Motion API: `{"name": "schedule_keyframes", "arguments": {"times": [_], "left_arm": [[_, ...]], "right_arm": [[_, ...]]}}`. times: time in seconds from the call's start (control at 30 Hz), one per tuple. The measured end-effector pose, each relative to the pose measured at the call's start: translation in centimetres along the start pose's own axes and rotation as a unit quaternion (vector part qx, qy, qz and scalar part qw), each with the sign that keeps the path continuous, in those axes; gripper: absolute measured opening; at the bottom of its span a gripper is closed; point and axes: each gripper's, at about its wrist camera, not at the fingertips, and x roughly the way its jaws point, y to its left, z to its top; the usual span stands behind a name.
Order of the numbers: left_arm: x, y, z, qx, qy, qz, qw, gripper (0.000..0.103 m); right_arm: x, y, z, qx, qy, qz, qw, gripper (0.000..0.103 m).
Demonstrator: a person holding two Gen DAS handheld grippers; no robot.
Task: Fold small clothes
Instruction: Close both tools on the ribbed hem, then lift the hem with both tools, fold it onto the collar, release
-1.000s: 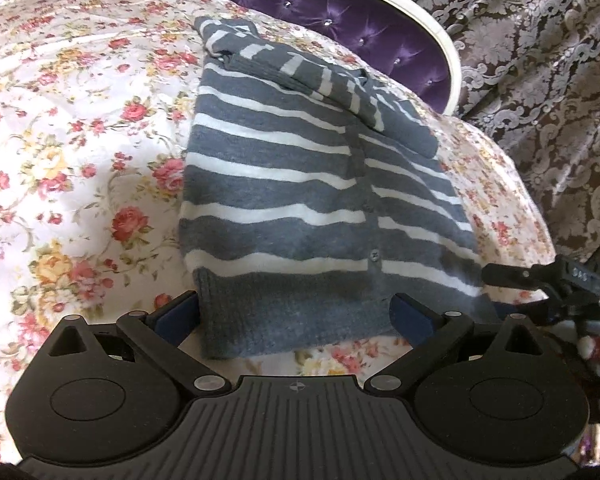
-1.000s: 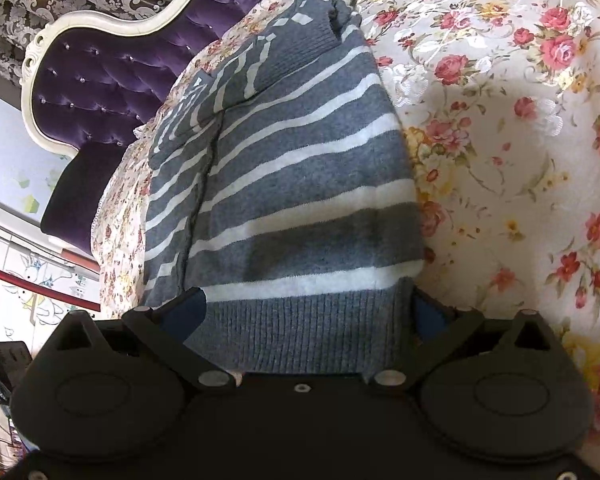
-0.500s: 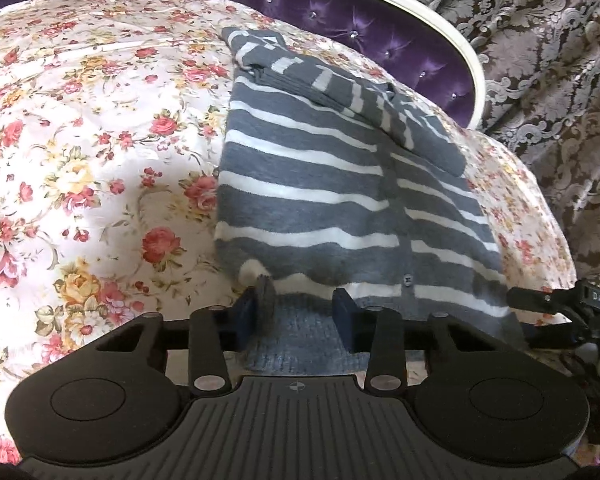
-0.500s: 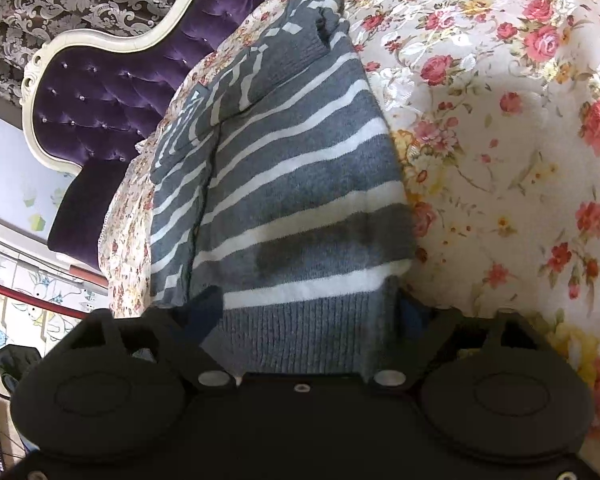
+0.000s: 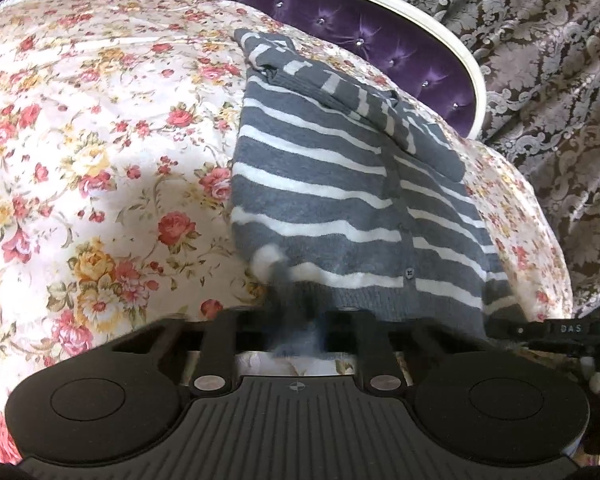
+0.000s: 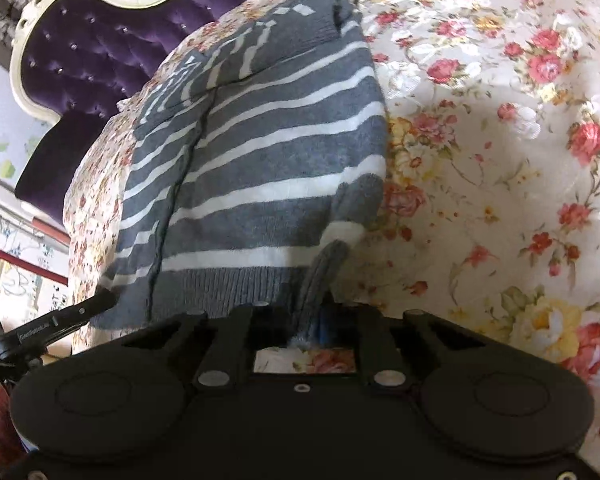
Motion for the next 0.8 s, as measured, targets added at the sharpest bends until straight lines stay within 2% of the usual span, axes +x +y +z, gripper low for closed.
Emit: {"name": "schedule_keyframes", "arguments": {"times": [0.03, 0.13, 0.4, 0.6, 0.8], "left_arm": [[-0.1, 0.3, -0.1, -0.008, -0.004, -0.006, 0.9999, 0.005], [-0.7, 0.6, 0.0, -0.022, -0.019, -0.017, 0.9994, 0.005], [-3.0, -0.5, 2.5, -0.018, -0.074, -0.045, 0.996, 0.005], [-3.8, -1.6, 5.8, -0.012, -0.111, -0.06, 0.9919, 0.005], [-3.8, -2.4, 10.2, -0.004, -0.147, -0.067, 0.9869, 0.005]], "right_arm": [[-0.2, 0.1, 0.0, -0.002, -0.004, 0.005, 1.0, 0.015], [-1.2, 0.1, 0.0, -0.005, -0.023, 0.022, 0.999, 0.014], [-4.0, 0.0, 1.8, 0.005, -0.091, 0.08, 0.993, 0.013], [-5.1, 0.7, 4.6, 0.0, -0.139, 0.108, 0.984, 0.013], [-5.2, 1.2, 9.1, -0.007, -0.178, 0.123, 0.976, 0.013]]}}
